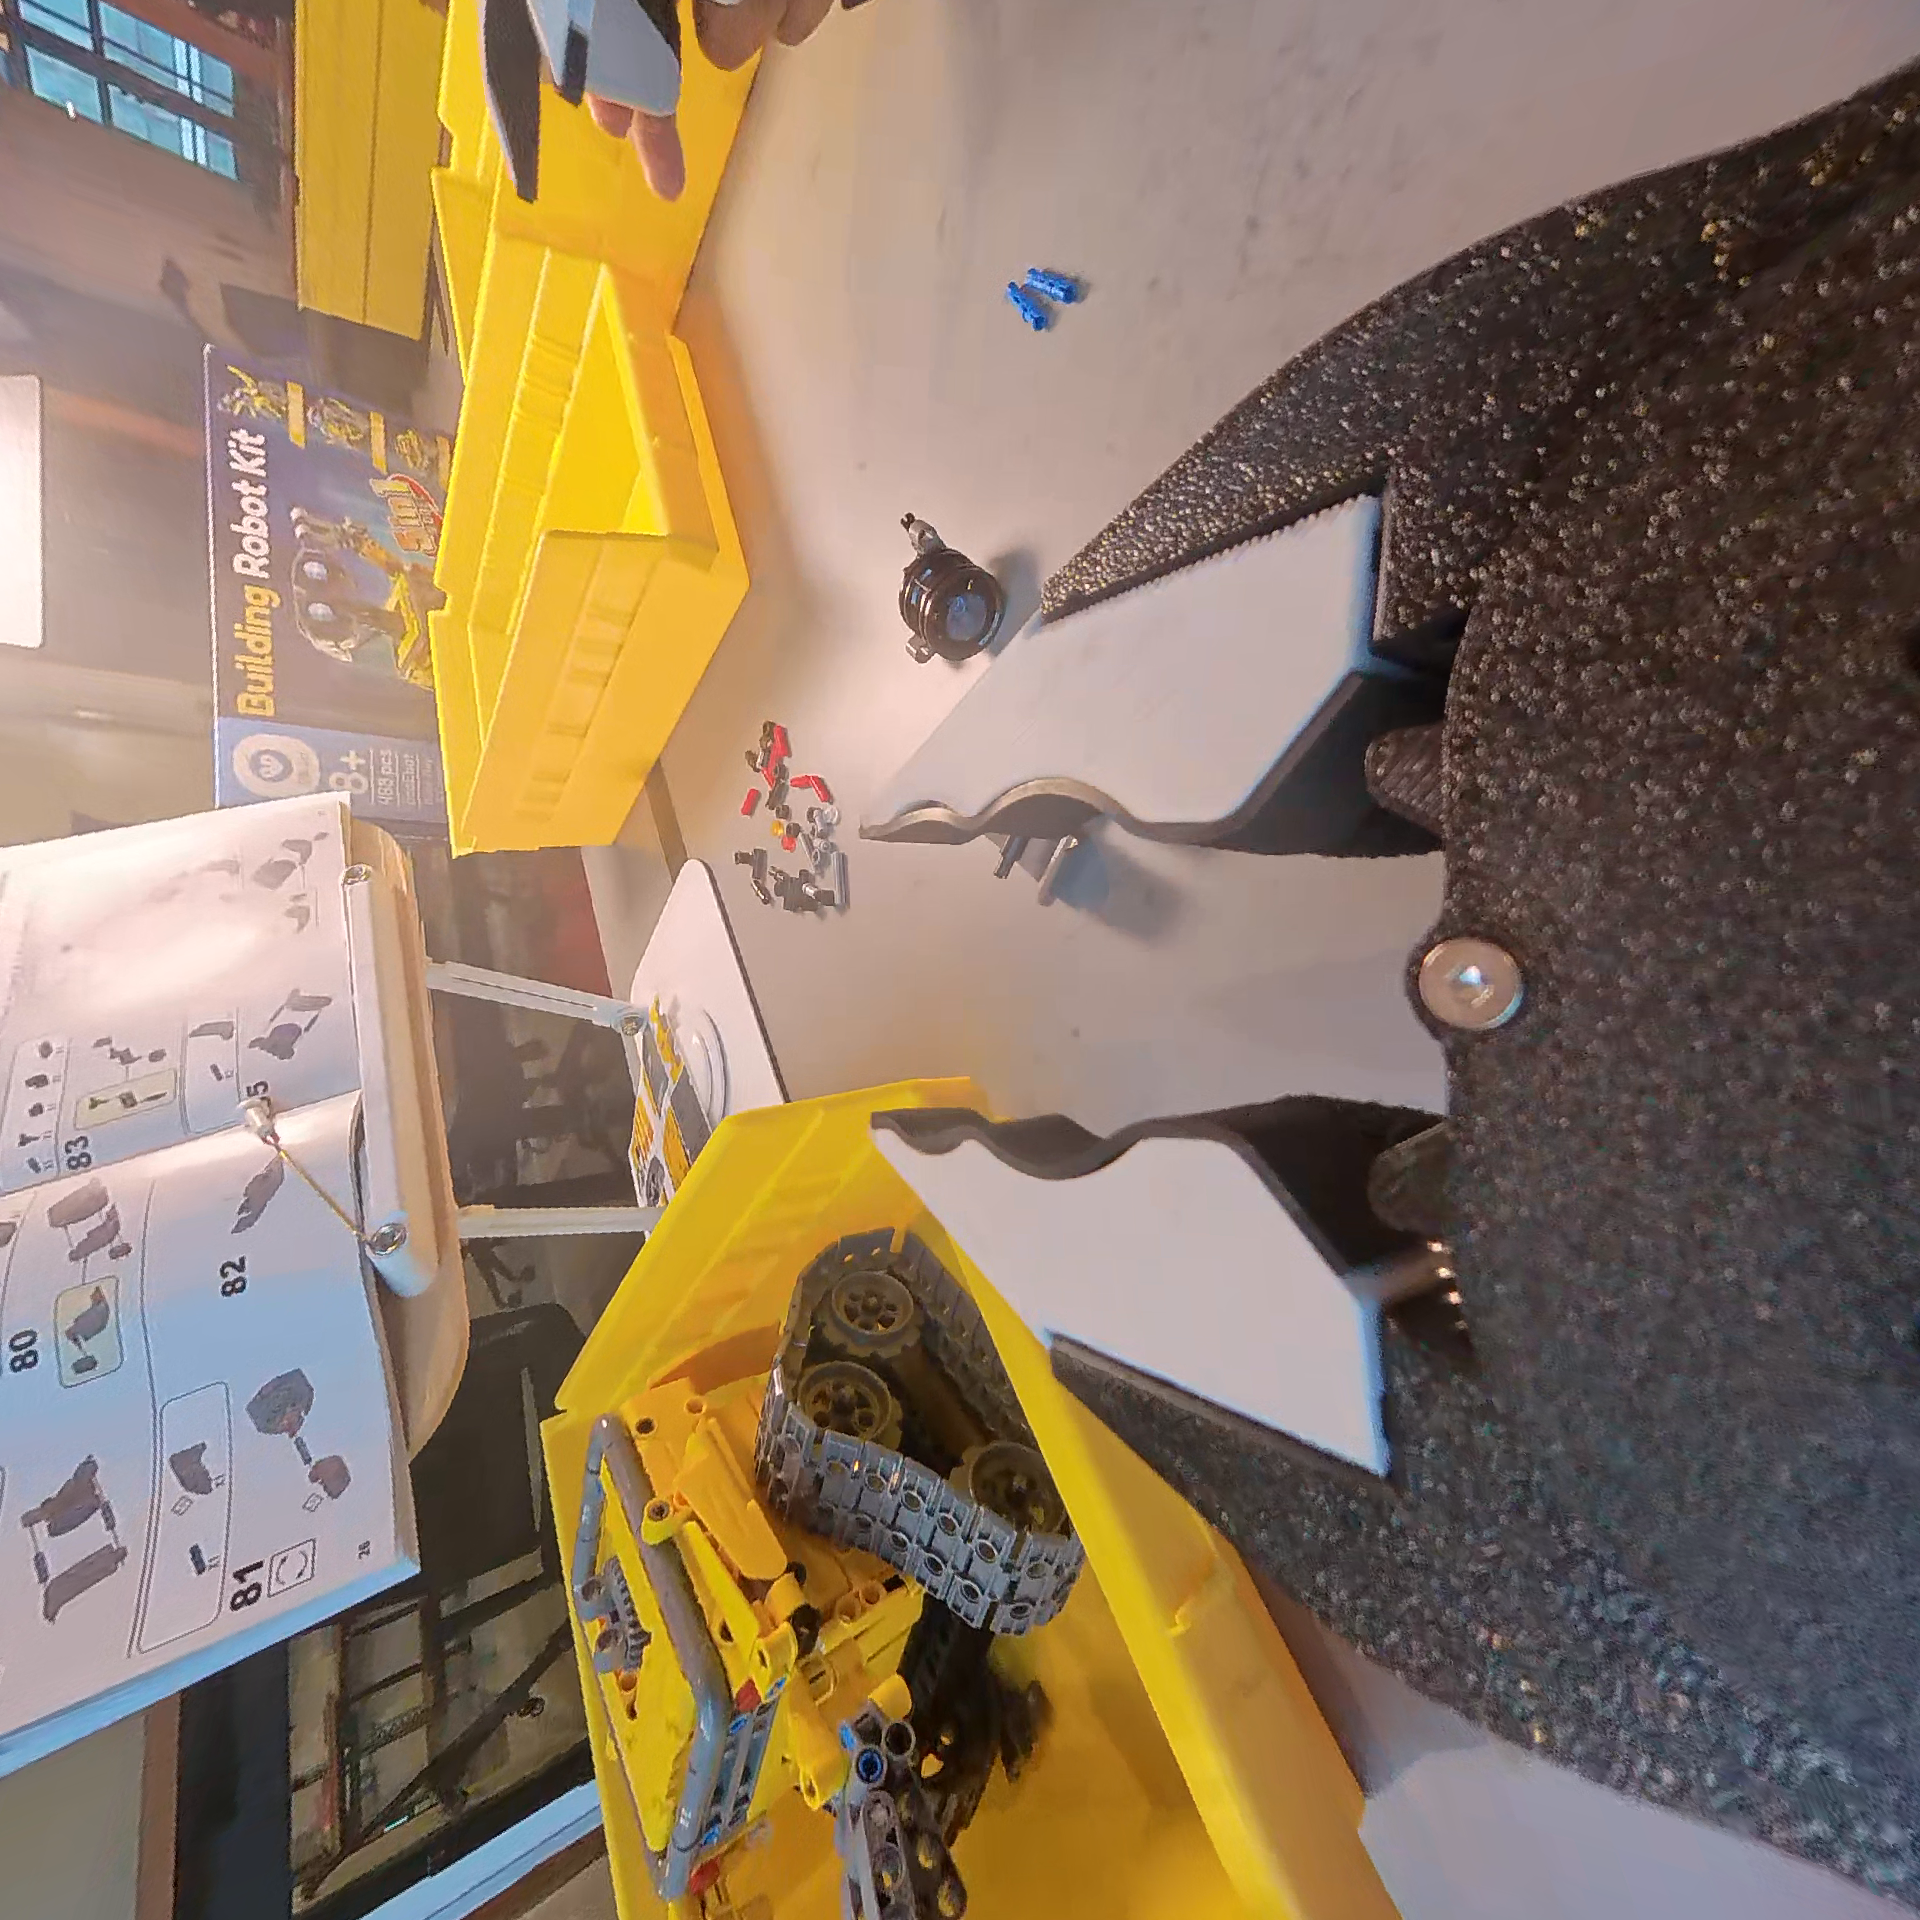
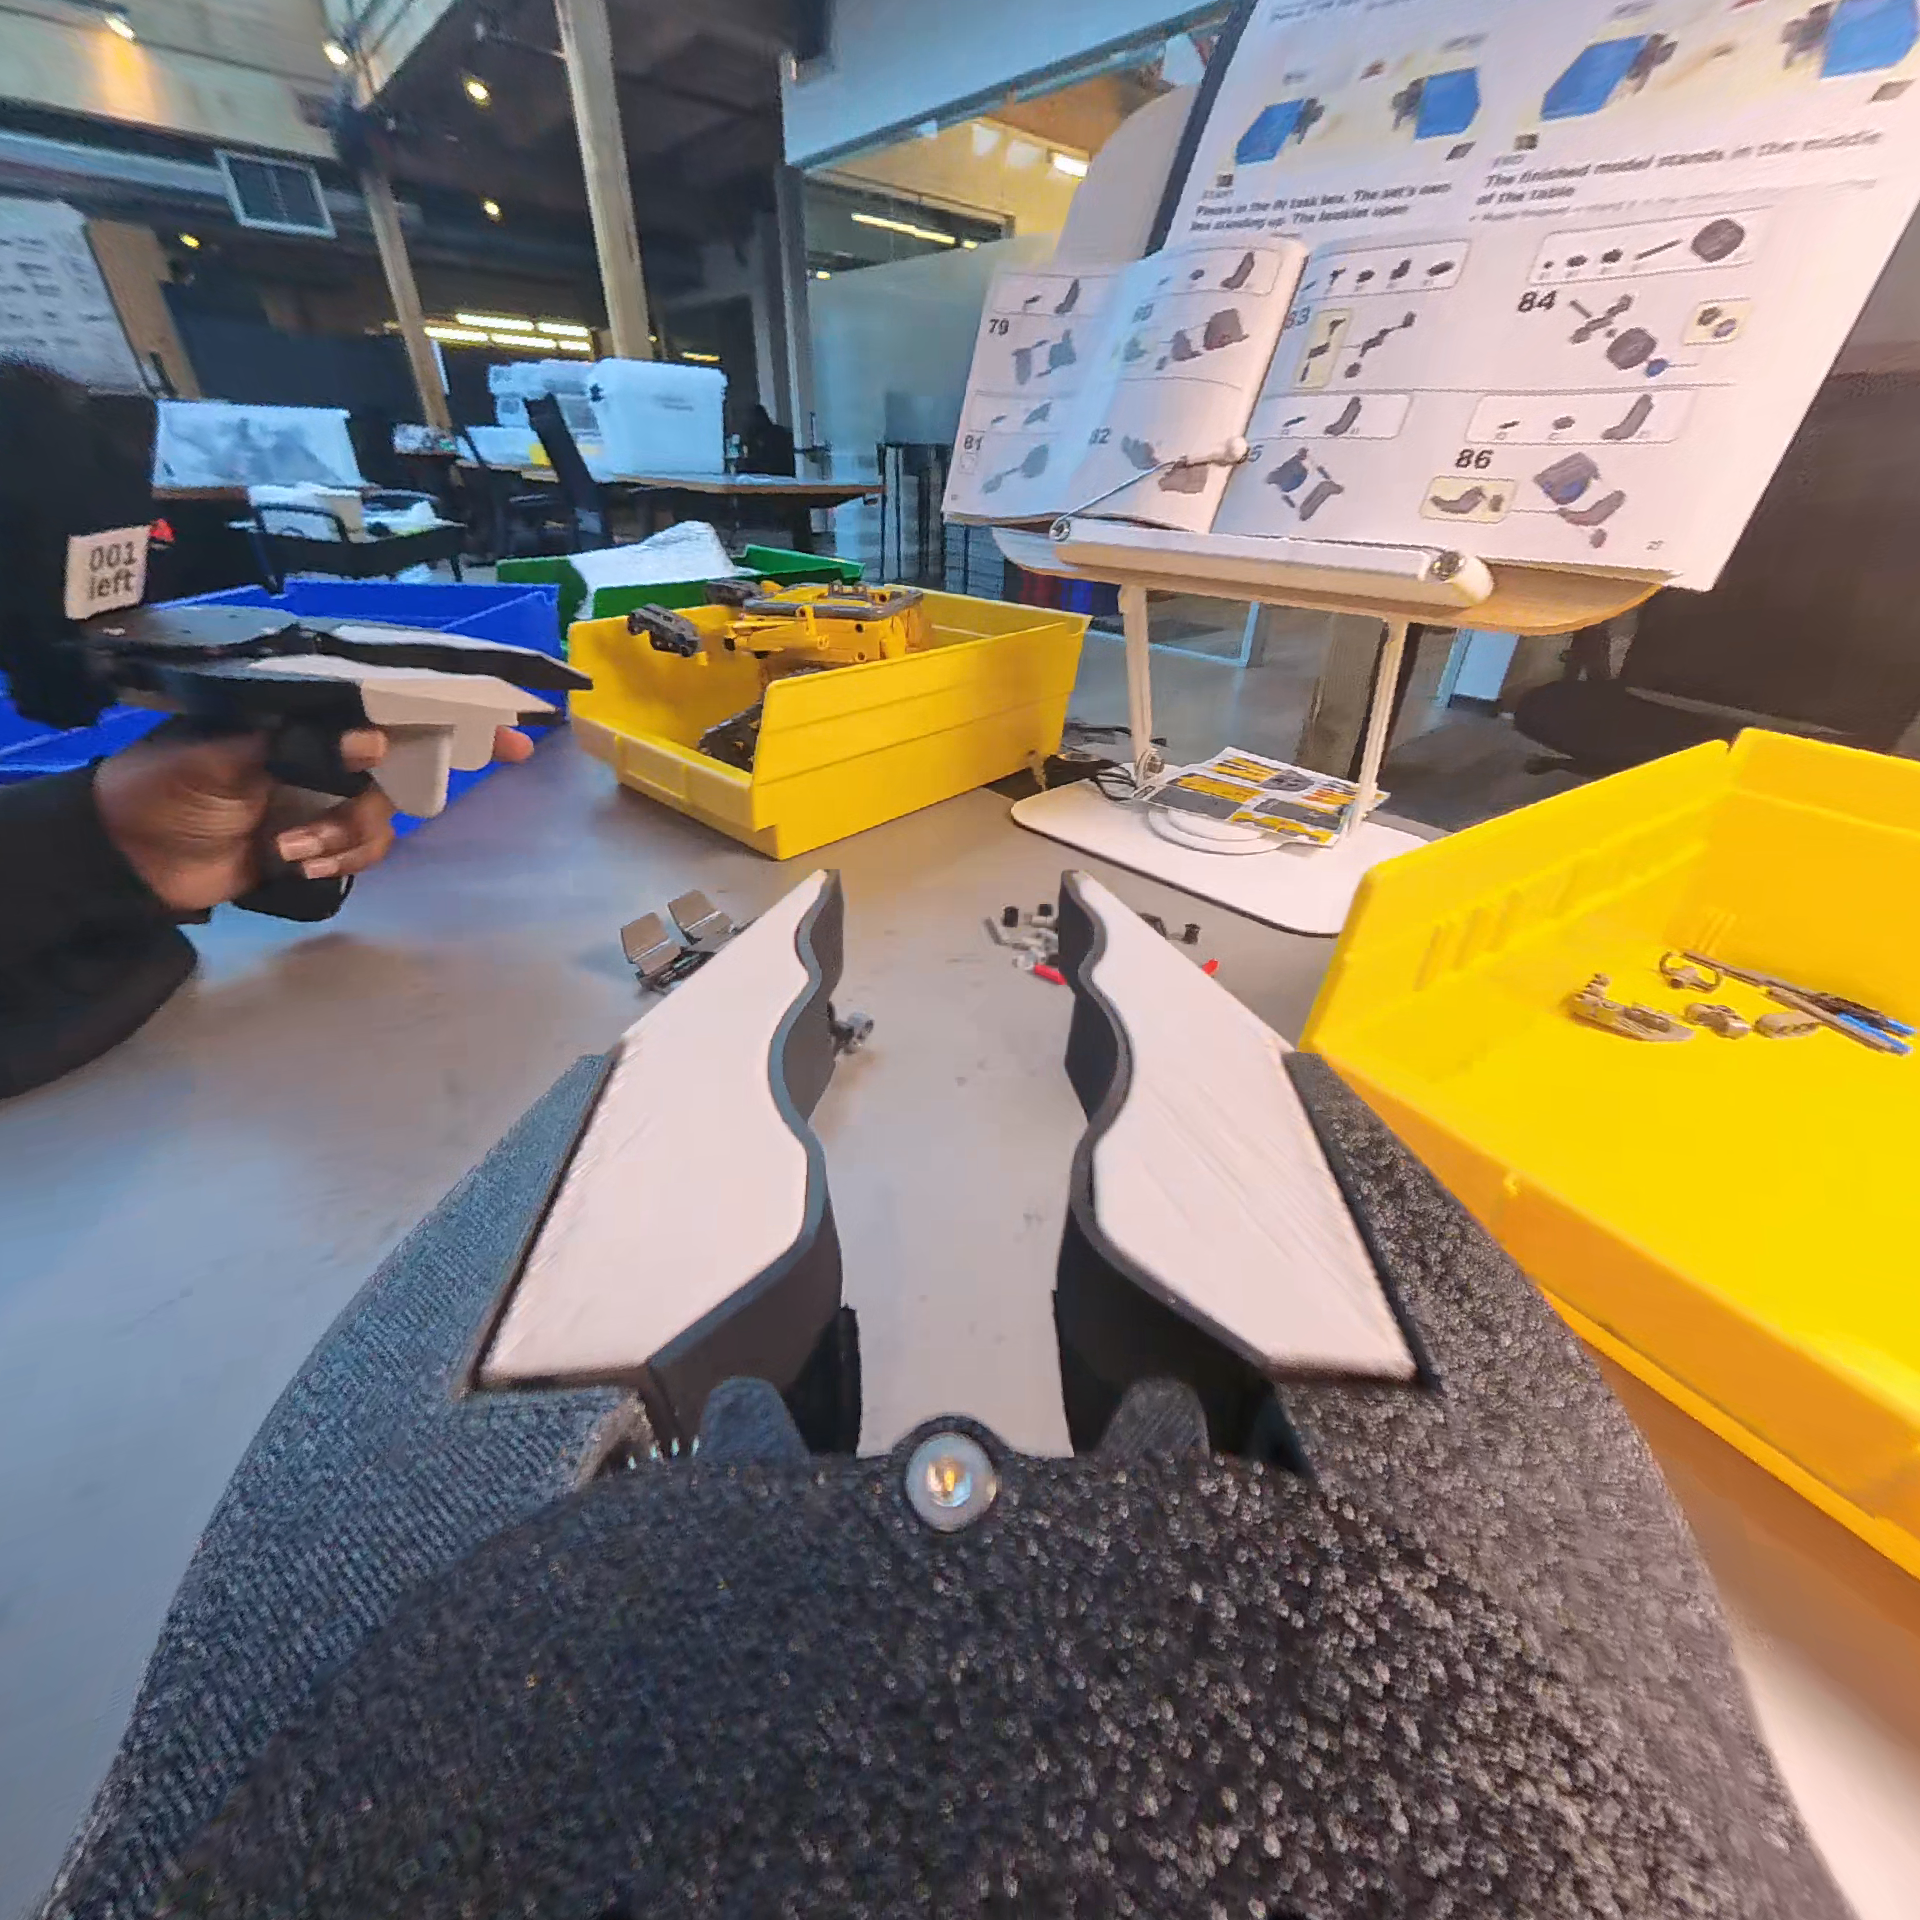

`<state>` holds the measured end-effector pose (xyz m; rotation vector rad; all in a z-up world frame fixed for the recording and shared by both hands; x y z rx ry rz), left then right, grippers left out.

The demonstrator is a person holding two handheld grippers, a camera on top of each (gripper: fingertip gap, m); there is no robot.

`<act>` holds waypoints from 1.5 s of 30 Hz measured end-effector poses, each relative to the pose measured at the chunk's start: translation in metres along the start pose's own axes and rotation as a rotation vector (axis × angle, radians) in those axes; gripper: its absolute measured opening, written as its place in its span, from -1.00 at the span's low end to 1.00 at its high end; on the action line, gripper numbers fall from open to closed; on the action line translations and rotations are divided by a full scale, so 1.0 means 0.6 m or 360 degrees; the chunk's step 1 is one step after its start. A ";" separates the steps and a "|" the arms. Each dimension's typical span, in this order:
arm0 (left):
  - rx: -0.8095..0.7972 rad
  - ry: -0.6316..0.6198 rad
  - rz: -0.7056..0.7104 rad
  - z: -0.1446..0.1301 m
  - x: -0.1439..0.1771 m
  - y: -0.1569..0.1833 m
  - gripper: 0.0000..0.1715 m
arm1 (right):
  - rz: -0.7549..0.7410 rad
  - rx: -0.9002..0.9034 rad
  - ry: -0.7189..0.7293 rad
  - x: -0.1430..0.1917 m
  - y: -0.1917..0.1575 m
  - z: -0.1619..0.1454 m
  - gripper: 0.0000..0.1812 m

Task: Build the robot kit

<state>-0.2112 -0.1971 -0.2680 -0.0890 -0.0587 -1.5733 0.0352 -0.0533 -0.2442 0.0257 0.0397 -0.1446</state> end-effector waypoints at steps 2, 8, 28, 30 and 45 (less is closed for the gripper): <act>-0.0008 -0.0005 -0.0004 -0.001 -0.001 0.001 -0.44 | -0.0031 -0.0014 0.0041 0.002 0.007 0.005 -0.55; 0.0013 0.0040 -0.0055 0.008 0.001 0.012 -0.63 | -0.0015 0.0062 0.0031 0.005 0.001 0.002 -0.66; 0.0005 -0.1206 0.0413 0.013 0.333 -0.377 -0.66 | 0.0060 0.0208 -0.0228 -0.017 -0.027 -0.048 -0.72; 0.0004 -0.1394 0.0338 -0.035 0.328 -0.385 -0.62 | 0.0056 0.0212 -0.0245 -0.018 -0.027 -0.052 -0.72; -0.0389 -0.2120 0.0144 -0.166 0.287 -0.374 -0.93 | 0.0038 0.0244 -0.0272 -0.014 -0.024 -0.056 -0.72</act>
Point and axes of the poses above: each gripper's, where its closed fingertips meet, x back along the fingers, z out of its top, y = z × x across the jaws, the point moved 2 cm from there along x, back along the fingers, and after that the axes turned 1 degree about y, right-handed, at the moved point
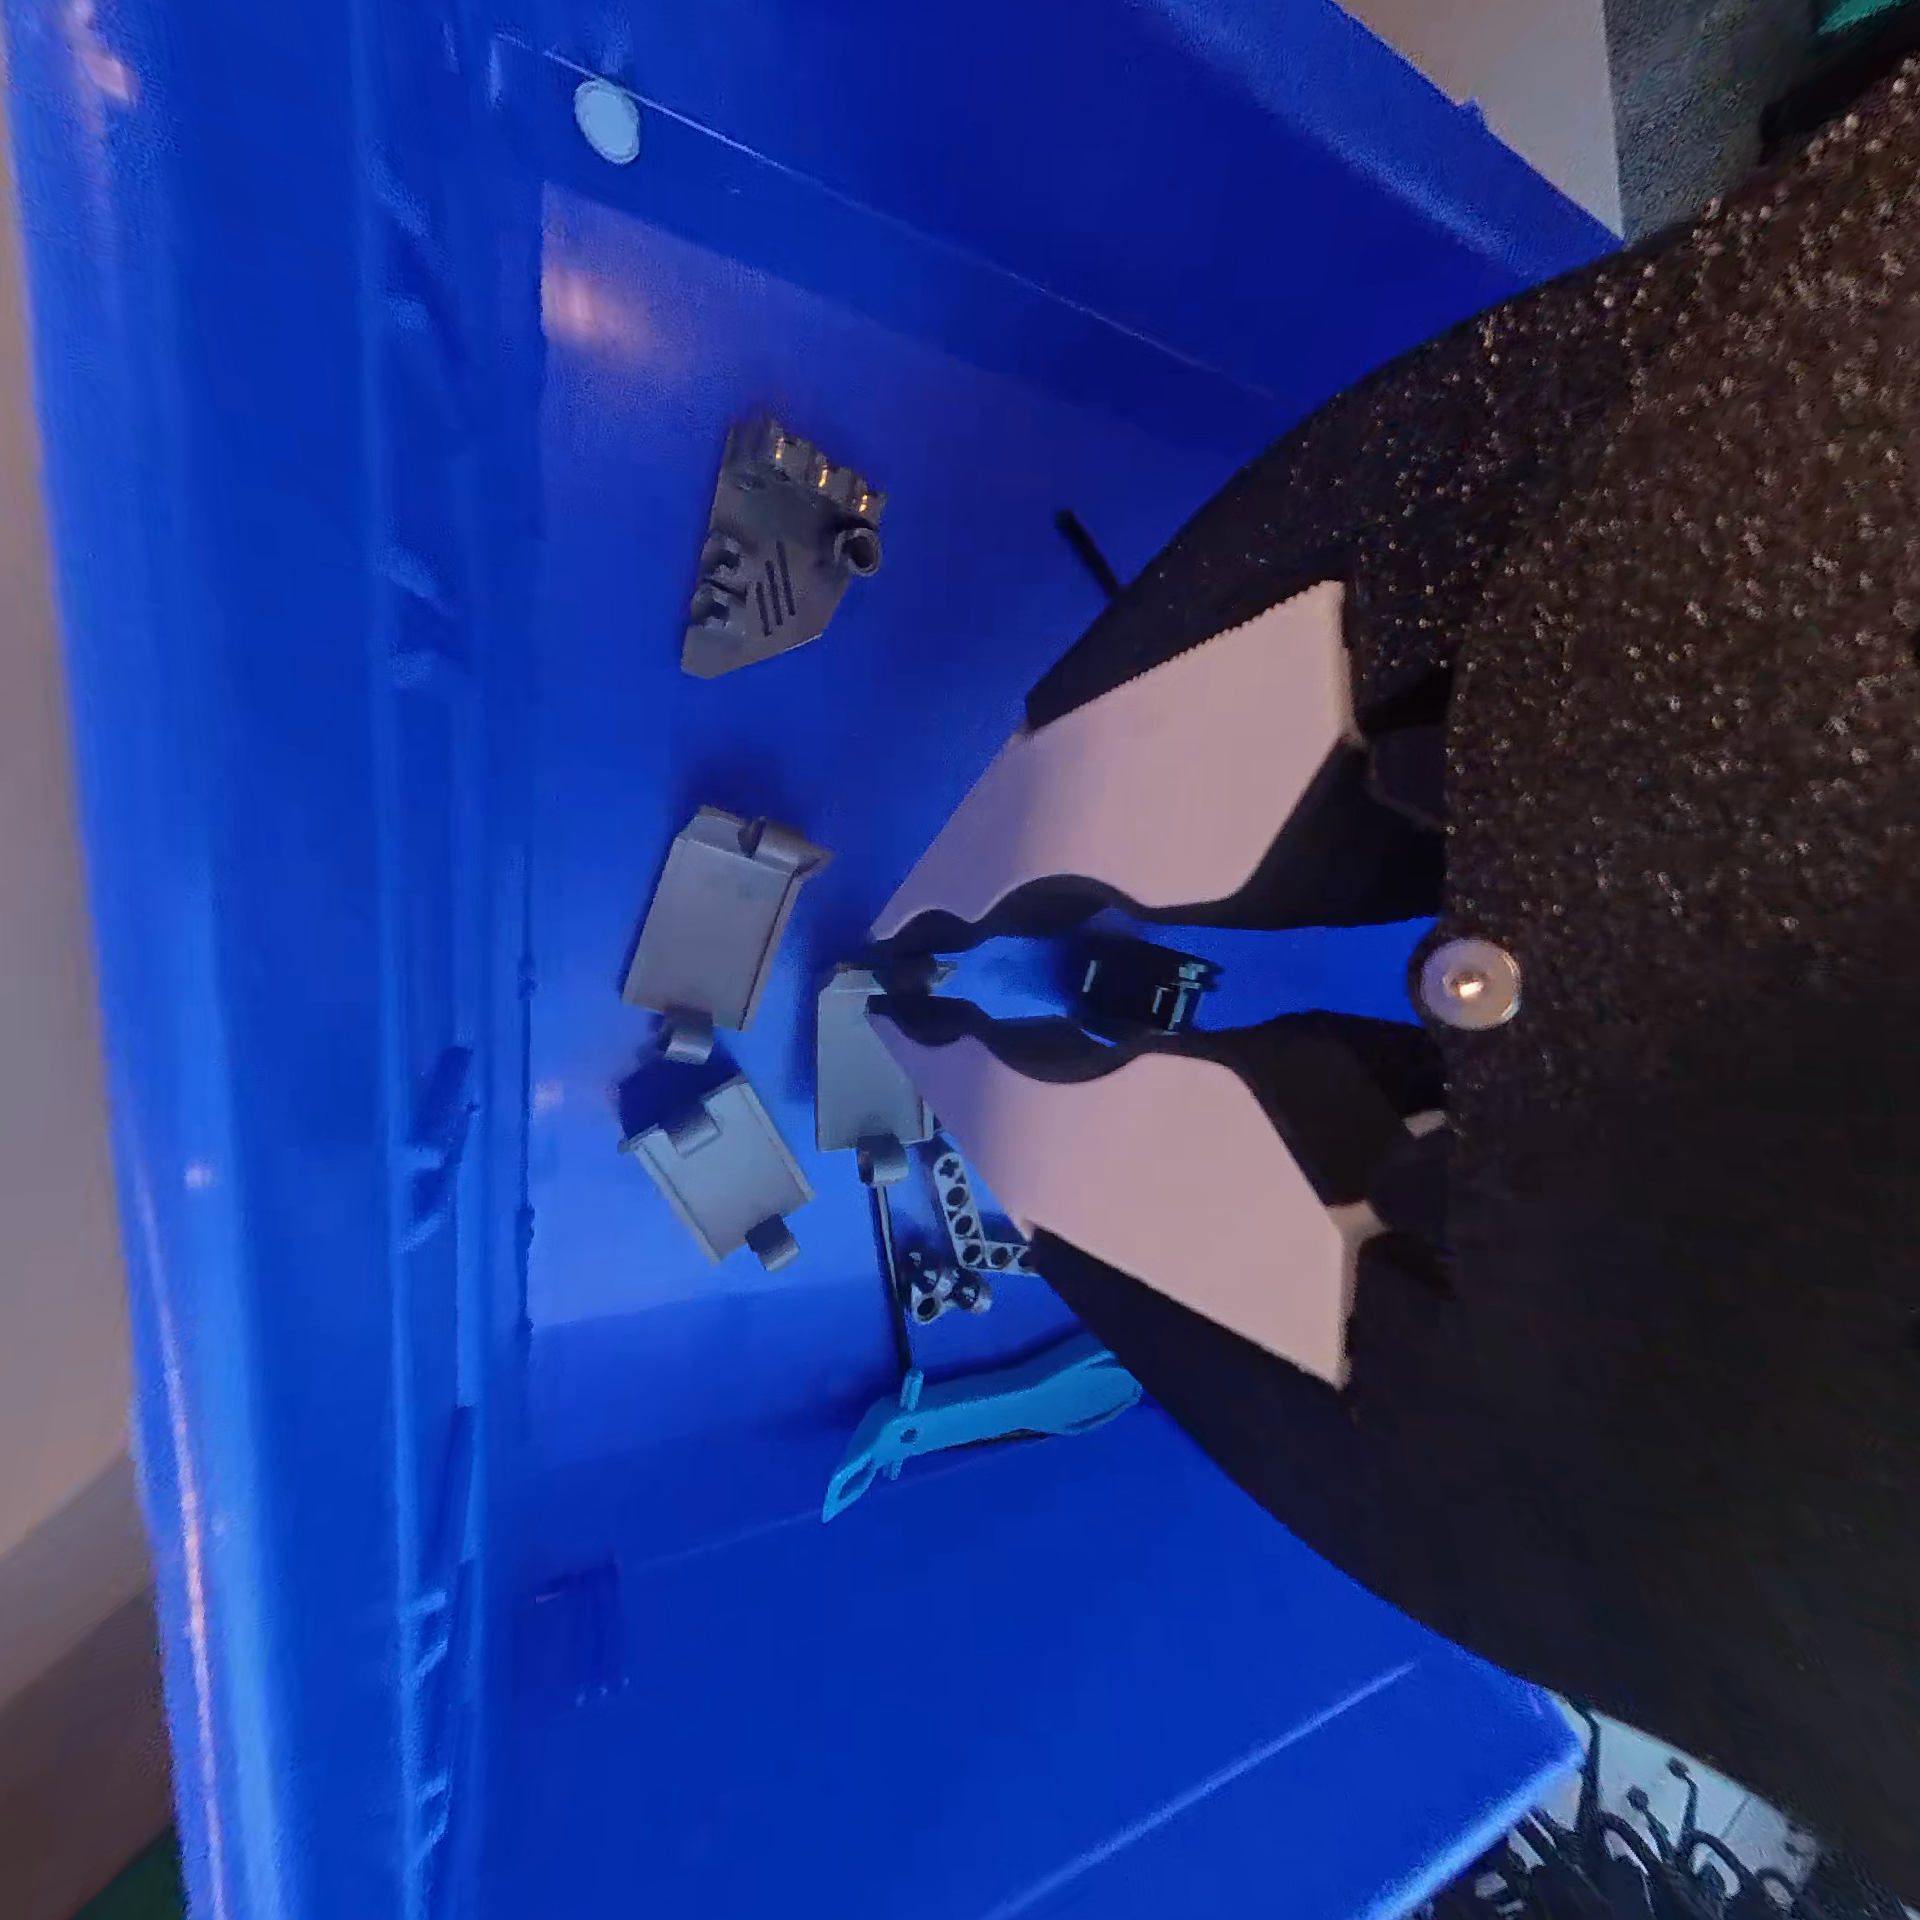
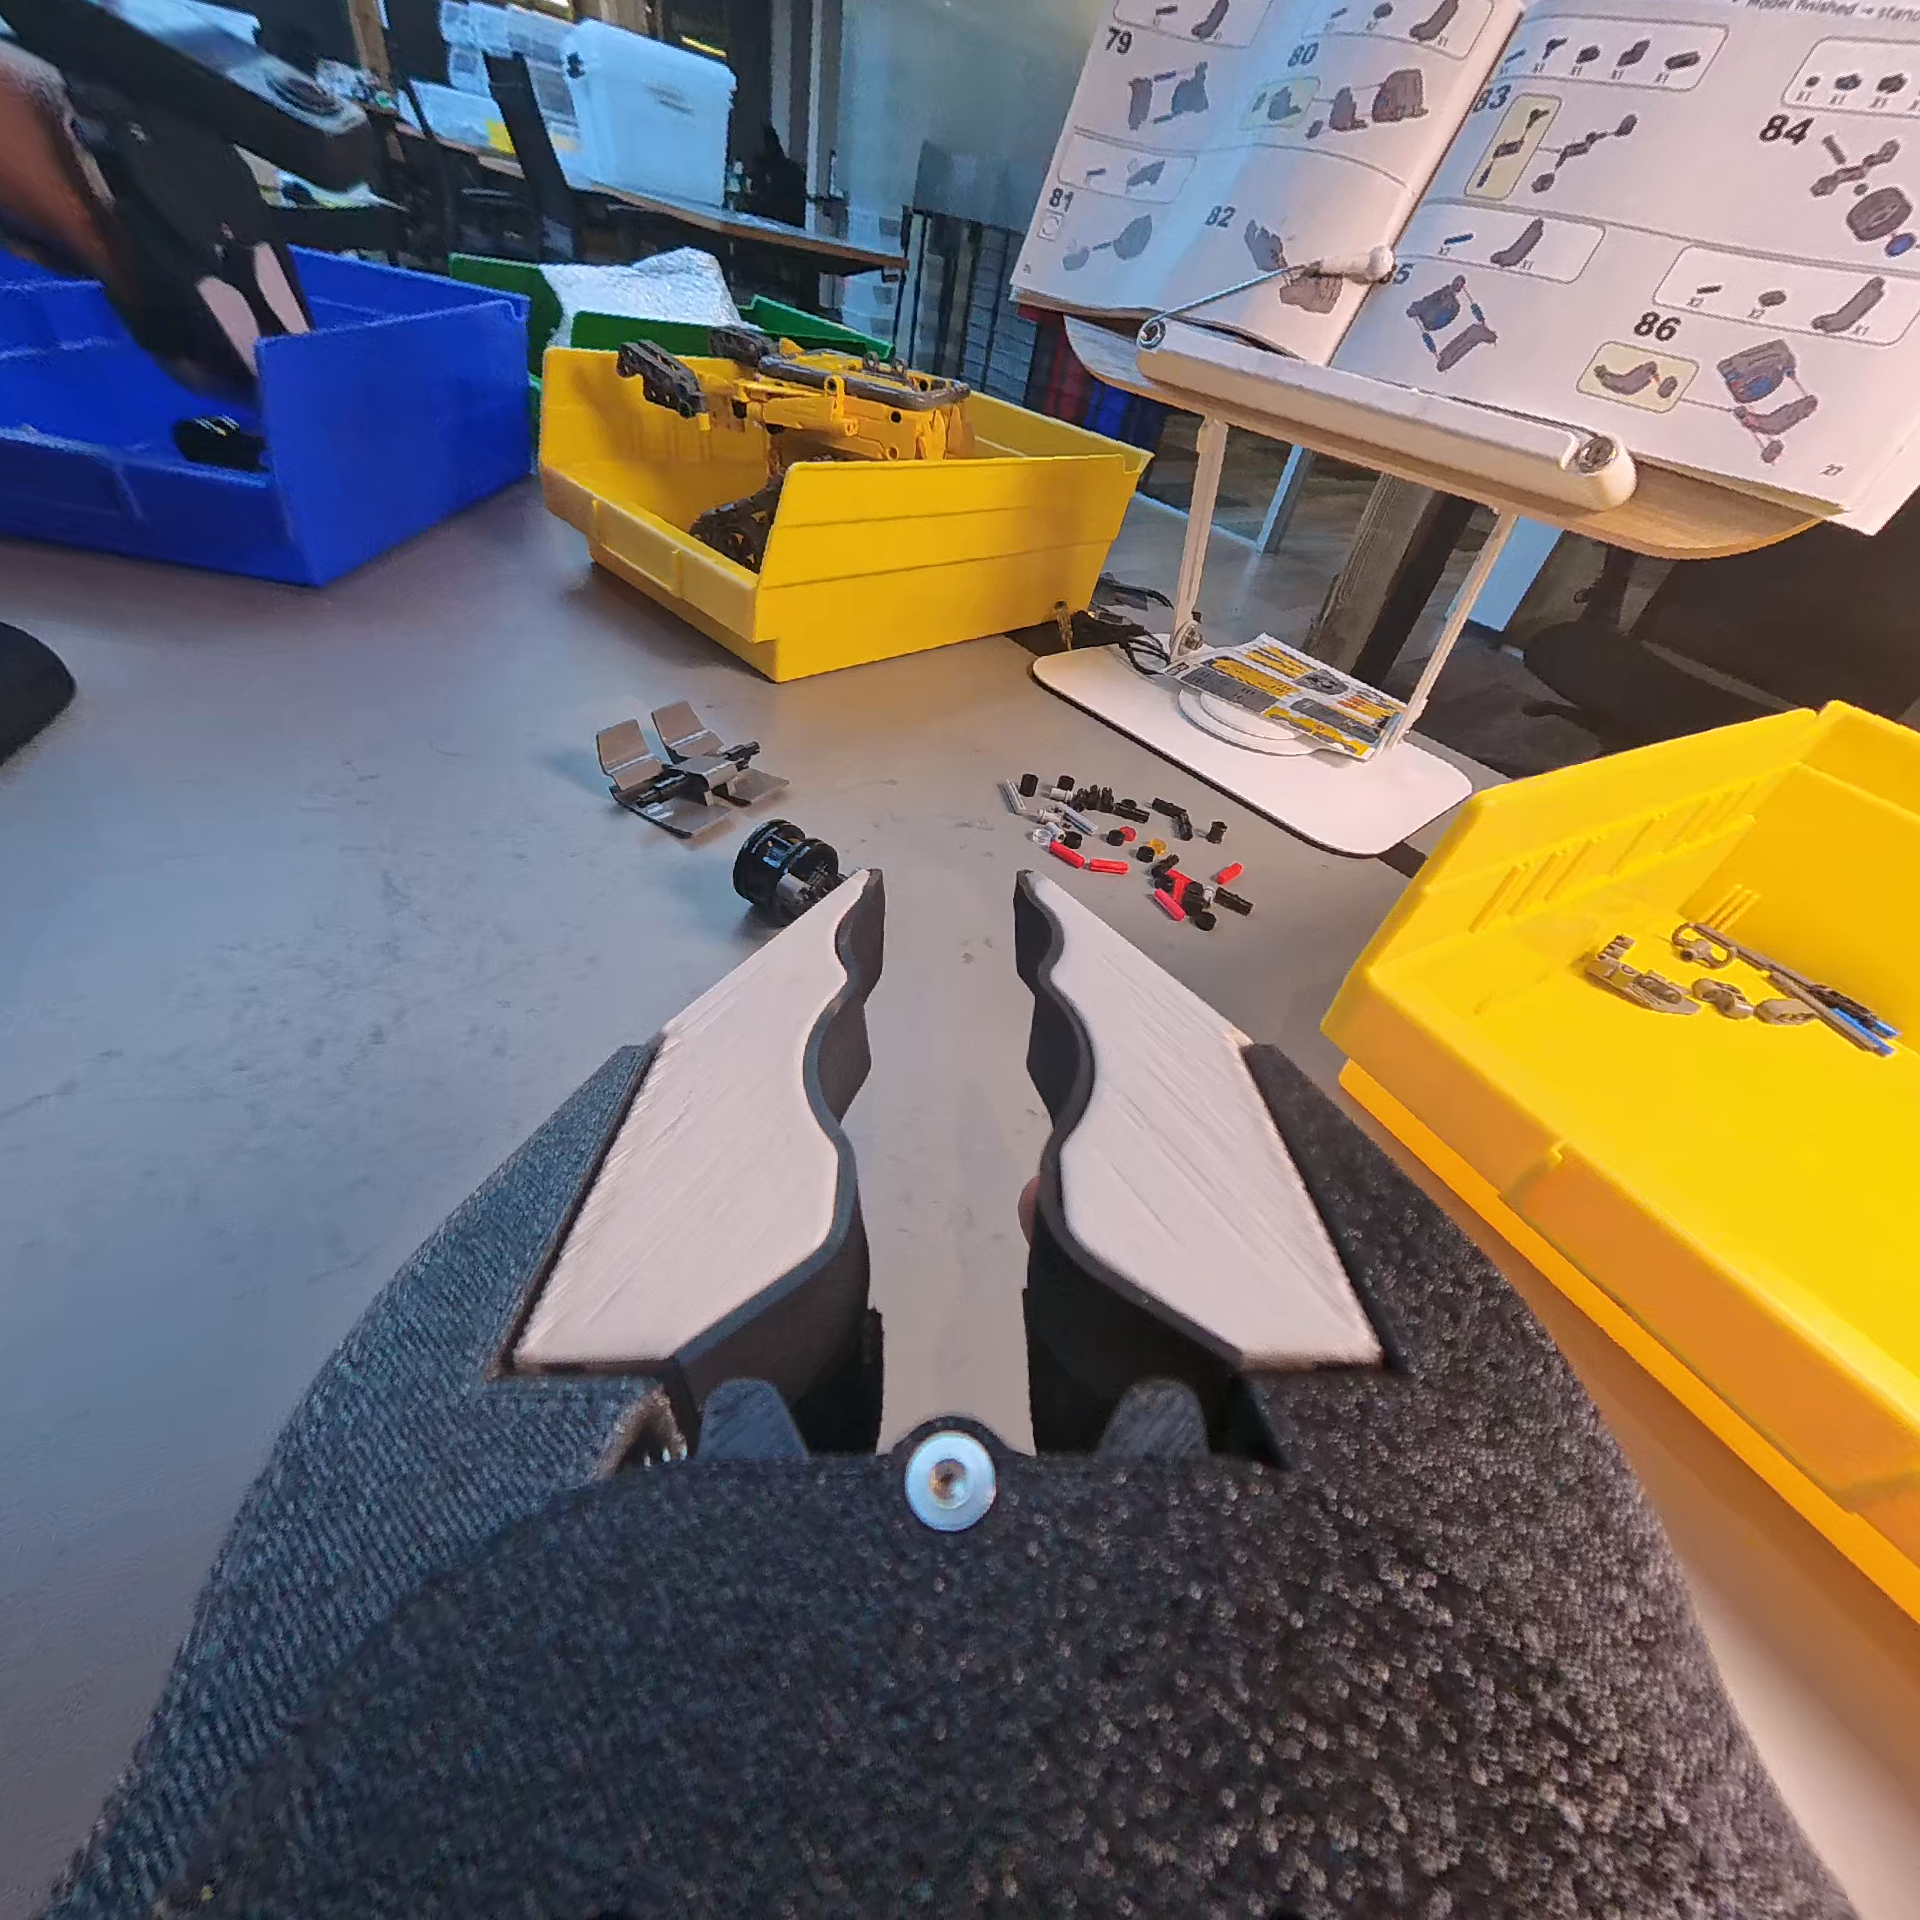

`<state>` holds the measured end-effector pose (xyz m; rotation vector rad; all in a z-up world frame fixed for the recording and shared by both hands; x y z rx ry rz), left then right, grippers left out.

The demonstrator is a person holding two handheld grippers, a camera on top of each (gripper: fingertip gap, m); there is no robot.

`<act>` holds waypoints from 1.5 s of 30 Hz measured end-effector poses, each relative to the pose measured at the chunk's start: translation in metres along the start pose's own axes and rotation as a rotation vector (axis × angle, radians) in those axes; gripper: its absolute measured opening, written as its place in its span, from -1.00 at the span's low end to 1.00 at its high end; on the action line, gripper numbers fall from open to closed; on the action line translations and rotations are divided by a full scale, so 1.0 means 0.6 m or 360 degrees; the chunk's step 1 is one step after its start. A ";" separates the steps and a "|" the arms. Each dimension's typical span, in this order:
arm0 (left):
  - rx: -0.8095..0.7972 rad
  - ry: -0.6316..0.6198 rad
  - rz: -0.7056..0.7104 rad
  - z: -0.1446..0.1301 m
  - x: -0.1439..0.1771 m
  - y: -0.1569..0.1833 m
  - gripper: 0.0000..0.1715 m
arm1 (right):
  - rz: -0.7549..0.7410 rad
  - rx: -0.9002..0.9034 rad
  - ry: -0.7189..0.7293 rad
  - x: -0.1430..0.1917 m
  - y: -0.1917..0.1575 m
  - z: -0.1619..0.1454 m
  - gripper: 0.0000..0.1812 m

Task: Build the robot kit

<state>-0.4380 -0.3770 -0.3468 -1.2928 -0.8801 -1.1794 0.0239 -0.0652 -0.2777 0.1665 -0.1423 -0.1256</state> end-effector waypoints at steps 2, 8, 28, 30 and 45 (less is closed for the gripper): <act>-0.0013 0.0028 0.0052 -0.001 0.021 -0.003 -0.93 | -0.0003 0.0022 0.0004 0.001 0.000 0.003 -0.72; 0.0098 0.0530 0.0202 0.042 0.169 -0.005 -0.93 | -0.0001 0.0035 0.0035 0.005 -0.002 0.013 -0.73; -0.0787 0.1076 -0.0570 0.354 0.068 0.532 -0.88 | 0.0005 0.0073 0.0022 0.000 -0.011 0.010 -0.75; -0.0738 0.1132 -0.0567 0.352 0.078 0.520 -0.70 | 0.0016 0.0069 0.0020 -0.001 -0.012 0.010 -0.75; 0.0413 0.0699 0.0123 0.063 0.117 0.030 -0.55 | 0.0060 0.0113 0.0077 0.006 -0.029 0.031 -0.75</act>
Point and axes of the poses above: each gripper's, where its closed fingertips meet, x back along the fingers, z out of its top, y = z × x across the jaws, the point moved 2 cm from there along x, back along the fingers, and after that the axes turned 1 degree about y, right-handed, at the moved point
